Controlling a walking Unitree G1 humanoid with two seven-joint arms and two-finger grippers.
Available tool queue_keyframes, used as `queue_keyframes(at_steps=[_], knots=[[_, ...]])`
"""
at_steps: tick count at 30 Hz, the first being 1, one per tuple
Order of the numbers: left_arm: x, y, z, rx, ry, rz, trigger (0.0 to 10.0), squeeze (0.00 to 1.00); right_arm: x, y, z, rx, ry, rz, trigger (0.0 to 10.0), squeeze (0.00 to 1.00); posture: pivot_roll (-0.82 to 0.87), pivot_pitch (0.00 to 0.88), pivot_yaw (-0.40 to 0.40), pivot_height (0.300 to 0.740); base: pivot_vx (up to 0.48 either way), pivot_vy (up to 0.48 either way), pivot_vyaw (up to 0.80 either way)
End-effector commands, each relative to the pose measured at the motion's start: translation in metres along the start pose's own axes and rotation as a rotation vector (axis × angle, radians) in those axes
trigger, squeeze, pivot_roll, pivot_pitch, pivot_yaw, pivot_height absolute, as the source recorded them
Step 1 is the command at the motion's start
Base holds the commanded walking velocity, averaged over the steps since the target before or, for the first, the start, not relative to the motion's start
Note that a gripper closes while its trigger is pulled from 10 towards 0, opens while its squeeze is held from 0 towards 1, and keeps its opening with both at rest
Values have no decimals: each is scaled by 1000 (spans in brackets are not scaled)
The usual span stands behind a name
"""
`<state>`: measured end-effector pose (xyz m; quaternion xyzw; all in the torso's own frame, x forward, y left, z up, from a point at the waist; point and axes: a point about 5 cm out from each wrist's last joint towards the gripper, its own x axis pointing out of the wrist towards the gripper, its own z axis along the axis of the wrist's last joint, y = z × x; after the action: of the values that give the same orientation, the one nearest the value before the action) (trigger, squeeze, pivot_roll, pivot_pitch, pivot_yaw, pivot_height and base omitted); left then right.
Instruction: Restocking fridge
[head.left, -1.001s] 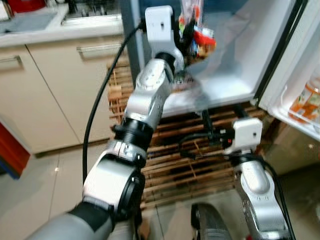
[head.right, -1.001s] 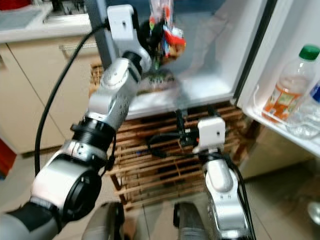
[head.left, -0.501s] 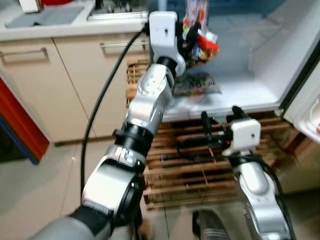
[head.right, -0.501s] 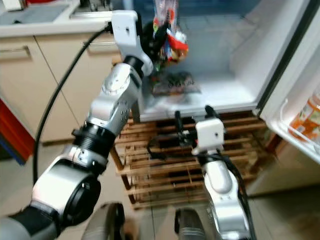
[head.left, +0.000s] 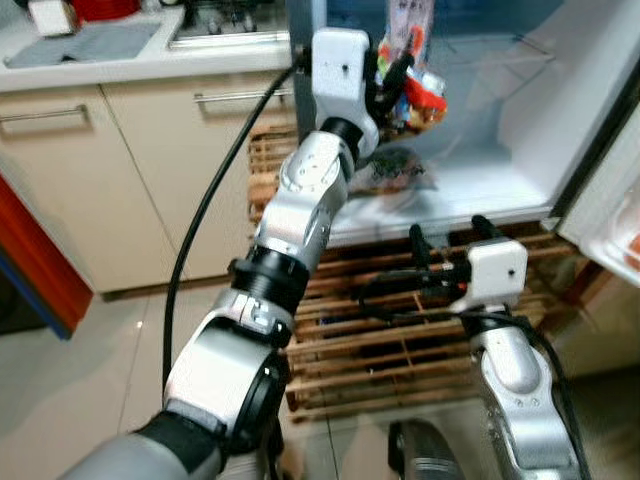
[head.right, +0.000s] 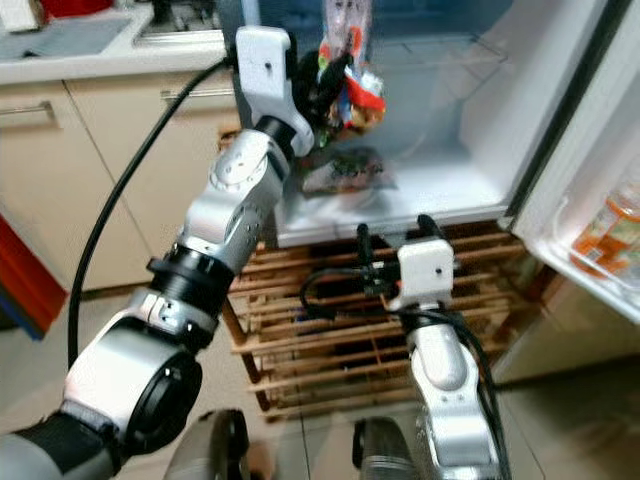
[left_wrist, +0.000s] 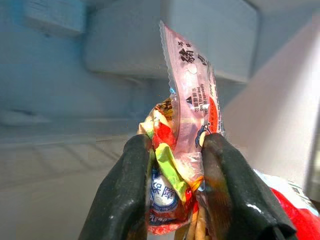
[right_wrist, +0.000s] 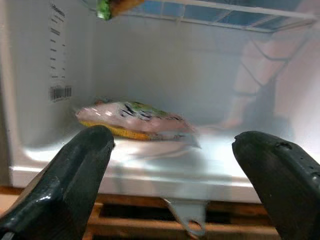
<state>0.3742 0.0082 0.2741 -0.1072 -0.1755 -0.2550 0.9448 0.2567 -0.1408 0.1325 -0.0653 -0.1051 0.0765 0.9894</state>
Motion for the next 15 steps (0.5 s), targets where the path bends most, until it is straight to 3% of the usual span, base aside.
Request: queue_keyframes(at_steps=[1,3,13,15], knots=[[2,-21,-3,-51,-5,-39,10000,0,1,-5,1,-12,-4,-9,10000,0,-207,0,67,635,334,-341,0],[2,-22,-4,-54,4,-33,10000,0,1,-5,1,-13,-2,-8,10000,0,-206,0,66,635,319,0,0],[-3,-22,-19,-80,71,-26,10000,0,1,-5,2,-12,-4,-1,10000,0,-205,0,63,635,0,0,0],[-15,-14,-37,-92,171,-31,10000,0,-2,-6,4,-13,-8,3,10000,0,-219,0,62,635,0,0,0]])
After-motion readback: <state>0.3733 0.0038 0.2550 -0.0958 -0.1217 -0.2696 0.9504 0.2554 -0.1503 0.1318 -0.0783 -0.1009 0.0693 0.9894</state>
